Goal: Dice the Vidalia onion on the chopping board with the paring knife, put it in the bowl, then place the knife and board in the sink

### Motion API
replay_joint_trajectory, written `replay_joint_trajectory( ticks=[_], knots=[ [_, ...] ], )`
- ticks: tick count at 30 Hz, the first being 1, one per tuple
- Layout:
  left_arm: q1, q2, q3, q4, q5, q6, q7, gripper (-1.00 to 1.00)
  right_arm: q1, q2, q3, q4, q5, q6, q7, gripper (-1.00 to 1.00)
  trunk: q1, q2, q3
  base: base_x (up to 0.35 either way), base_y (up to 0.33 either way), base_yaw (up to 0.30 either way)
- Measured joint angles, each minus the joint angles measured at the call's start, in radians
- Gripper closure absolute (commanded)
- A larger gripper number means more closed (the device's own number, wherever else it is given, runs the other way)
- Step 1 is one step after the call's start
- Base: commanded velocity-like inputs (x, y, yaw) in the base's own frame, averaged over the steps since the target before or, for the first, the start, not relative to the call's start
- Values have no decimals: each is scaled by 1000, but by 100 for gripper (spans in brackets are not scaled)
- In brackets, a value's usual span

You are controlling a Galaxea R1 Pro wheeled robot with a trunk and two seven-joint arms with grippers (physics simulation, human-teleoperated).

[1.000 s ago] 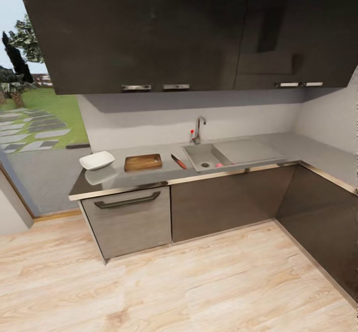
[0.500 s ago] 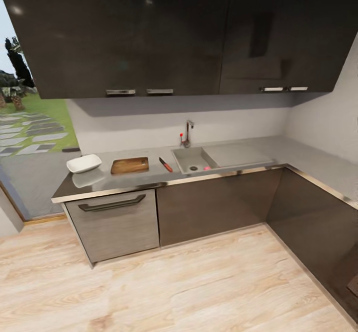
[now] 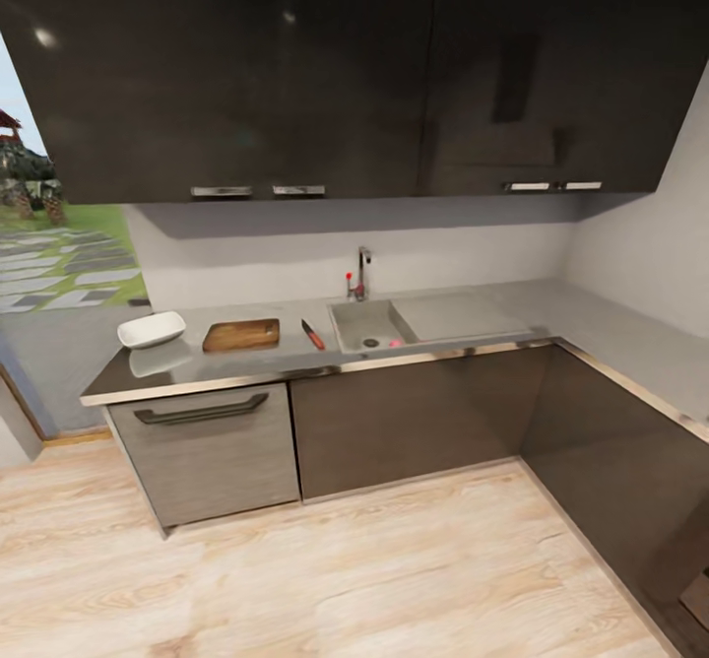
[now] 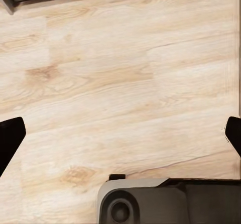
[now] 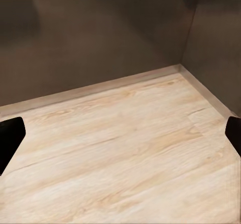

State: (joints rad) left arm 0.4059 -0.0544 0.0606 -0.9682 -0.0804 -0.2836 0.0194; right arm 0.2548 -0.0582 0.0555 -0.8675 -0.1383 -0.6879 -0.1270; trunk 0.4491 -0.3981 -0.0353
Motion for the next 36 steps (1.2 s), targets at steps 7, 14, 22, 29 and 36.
replay_joint_trajectory(
  ticks=[7,14,22,29,36],
  knots=[
    [0,0,0,0,0,0,0,-100,0,0,0,0,0,0,0,-100,0,0,11,132,-294,111],
    [-1,0,0,0,0,0,0,-100,0,0,0,1,0,0,0,-100,0,0,21,159,-278,139],
    [-1,0,0,0,0,0,0,-100,0,0,0,5,0,0,0,-100,0,-1,32,164,-274,143],
    [0,0,0,0,0,0,0,-100,0,1,0,7,0,0,0,-100,0,-2,42,164,-274,140],
    [-1,0,0,0,0,0,0,-100,-1,0,0,7,0,0,0,-100,0,-2,48,164,-274,48]
  ],
)
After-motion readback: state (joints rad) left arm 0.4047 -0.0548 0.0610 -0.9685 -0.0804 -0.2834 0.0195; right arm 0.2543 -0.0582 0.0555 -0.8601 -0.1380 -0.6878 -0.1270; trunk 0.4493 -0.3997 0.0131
